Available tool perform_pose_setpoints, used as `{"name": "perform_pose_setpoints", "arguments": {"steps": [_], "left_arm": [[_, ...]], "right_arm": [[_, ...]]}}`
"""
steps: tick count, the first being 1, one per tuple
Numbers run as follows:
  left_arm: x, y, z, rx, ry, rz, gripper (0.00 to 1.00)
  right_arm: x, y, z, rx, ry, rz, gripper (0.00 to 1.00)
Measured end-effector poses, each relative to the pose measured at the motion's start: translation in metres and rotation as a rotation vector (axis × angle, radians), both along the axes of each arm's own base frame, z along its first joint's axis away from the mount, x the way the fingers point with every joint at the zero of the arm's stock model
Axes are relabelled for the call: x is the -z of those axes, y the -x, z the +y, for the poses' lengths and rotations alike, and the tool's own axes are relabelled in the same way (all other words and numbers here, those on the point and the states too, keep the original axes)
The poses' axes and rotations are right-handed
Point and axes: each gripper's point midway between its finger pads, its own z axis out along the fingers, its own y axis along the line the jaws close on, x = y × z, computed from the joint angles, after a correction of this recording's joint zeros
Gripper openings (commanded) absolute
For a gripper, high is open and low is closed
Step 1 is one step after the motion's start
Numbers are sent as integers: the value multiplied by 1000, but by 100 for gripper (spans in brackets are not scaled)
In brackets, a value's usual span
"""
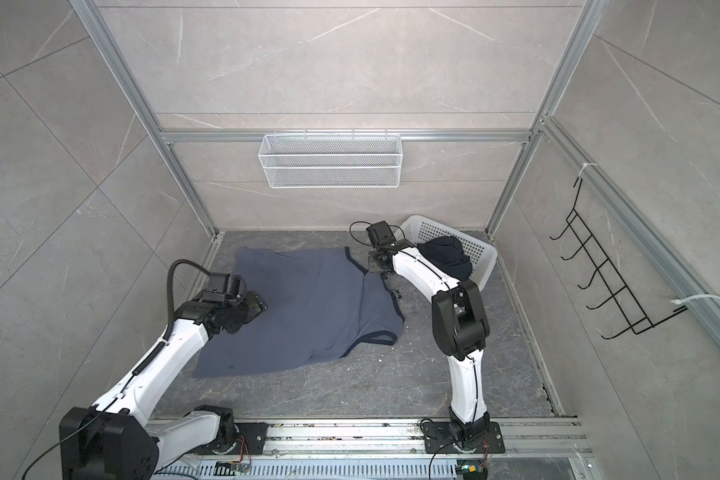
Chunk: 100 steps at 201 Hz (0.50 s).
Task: Fold and stack the tank tops
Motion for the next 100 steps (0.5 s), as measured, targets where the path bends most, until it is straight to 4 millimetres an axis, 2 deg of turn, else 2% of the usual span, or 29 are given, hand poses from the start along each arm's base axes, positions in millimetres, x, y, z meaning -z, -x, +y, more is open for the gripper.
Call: {"name": "perform_pose_setpoints", "arguments": {"steps": [15,37,58,79,100], "left_arm": [[15,3,-33,89,14,50,77],[49,16,-79,202,-1,163,78],[71,29,-109,276,-11,232,78],[88,38,-122,301,-17,277,77],[101,44,-119,284,-19,302,77]], "right_arm": [[-1,0,0,0,-1,-2,0],[-5,1,-1,0,-3,-7,0],[-7,4,-2,0,-4,-9,0],[-8,5,-3,2,-2,-11,0],[-9,5,-3,3,-2,-12,0]]}}
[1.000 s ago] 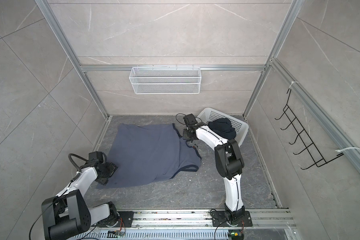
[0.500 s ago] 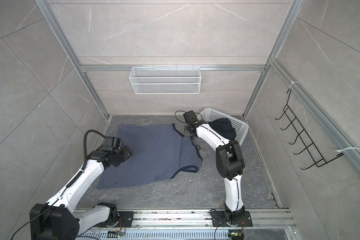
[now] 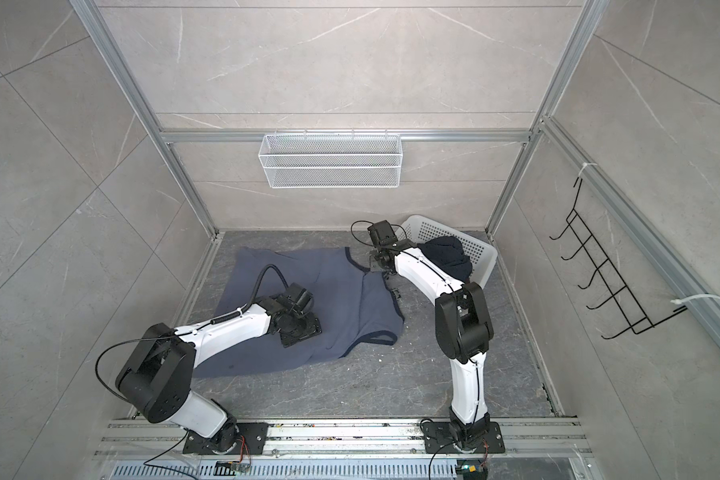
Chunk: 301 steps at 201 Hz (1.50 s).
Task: Fold and stack the tank tops
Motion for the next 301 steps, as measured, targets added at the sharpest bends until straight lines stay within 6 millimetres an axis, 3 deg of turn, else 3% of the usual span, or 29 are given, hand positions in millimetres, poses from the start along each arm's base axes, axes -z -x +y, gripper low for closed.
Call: {"name": "perform_pose_setpoints", "arguments": {"steps": [21,53,106,139,161,180,205,233,250,263,279,301], "left_arm": [[20,14,16,-31,-41,38,77],[19,20,40,-93,-28,7,77],[19,39,111,-275,-53,-7,78],[20,52,128,-311,-87,20,78],[19,53,128,-306,-79,21,78],[20,52,123,-281,-65,33,78],[14,39,113,-235,-44,37,79],[-2,22,106,-202,-23,-16,80],[-9,16,104,-186,-18,-41,80],[-12,15,104,-176,-19,-50,80],[-13,14,106,-169,-30,-60,80],[-16,14,109,-161,-47,-76,80]], "right_arm": [[0,0,0,-1,1,0,0],[0,0,-1,-7,9,-1,0],[4,2,7,-48,-5,15,0],[14,9,18,-63,-5,47,0],[23,18,16,-35,4,82,44],[34,29,11,-26,15,117,60],[33,56,0,-27,32,153,69],[1,99,-3,-28,-34,130,65],[-4,135,-3,-21,-119,137,60],[9,166,-2,-8,-193,173,58],[40,204,1,17,-262,260,54],[72,235,8,46,-320,357,52]]}}
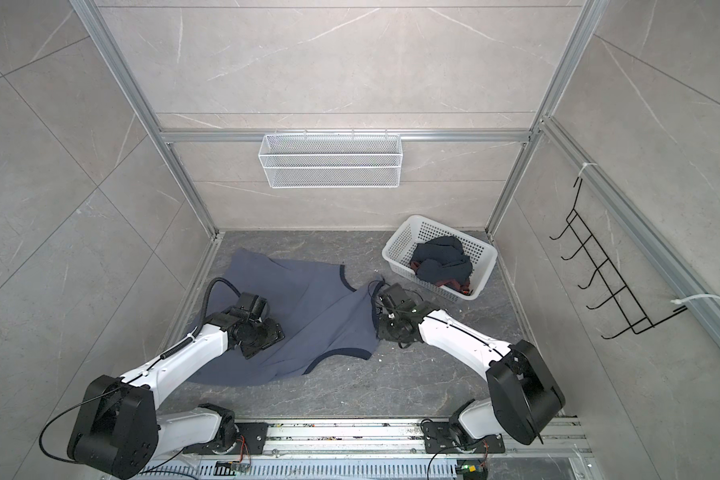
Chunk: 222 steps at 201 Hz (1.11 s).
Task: Fold and stack the tank tops
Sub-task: 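Pull the strap with the right gripper toward the robot while the left holds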
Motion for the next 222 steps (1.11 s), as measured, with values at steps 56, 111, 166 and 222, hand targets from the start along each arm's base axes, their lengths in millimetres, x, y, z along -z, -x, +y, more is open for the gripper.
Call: {"name": "perform_pose_setpoints", "arguments": {"steps": [56,111,166,222], "left_arm": [[-8,-3,11,-3,-41,-34,80],[-6,-3,19,-31,-46,-30,80],[-7,-1,23,-44,-45,-34,80],[-18,-8,10,-38,39,-82,81]], "right_arm": [[18,8,34,25,-123,32,39],[31,11,45,31,-130,61,13],[8,26,8,38,45,24,0],[-41,48,-55,80,228,-52,0]]}}
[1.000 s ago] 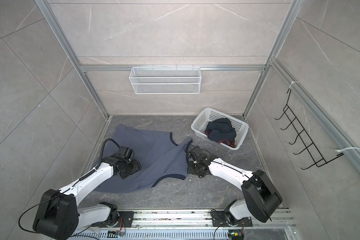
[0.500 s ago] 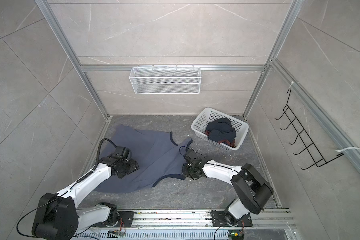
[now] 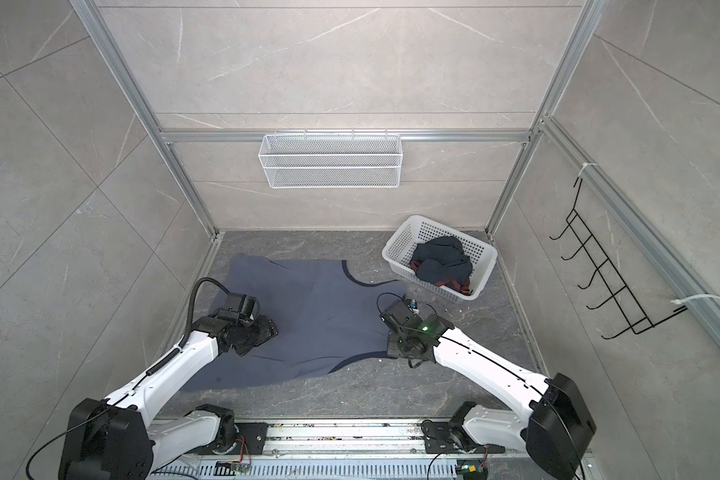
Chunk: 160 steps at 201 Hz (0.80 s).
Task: Fold and stack the tank tops
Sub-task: 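Pull the strap with the right gripper toward the robot while the left holds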
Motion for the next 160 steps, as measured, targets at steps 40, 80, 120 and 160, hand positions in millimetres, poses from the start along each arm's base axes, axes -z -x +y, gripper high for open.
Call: {"name": "perform_pose_setpoints", "arguments": {"steps": [40,80,120,160], "left_arm": [[15,-1,-6,12,9,66,80],[10,-2,-4,13,-11,69,80],[-8,13,14,-39,-70,30,80],[-21,51,36,-156,-72,-10,79]], "right_arm": [[17,6,-38,50,171,49,0],[24,-15,-54,85,200,69,58],[-4,-23,-26,-41,143,-24,65],[0,36,48,-285,-79,-46,60]]}}
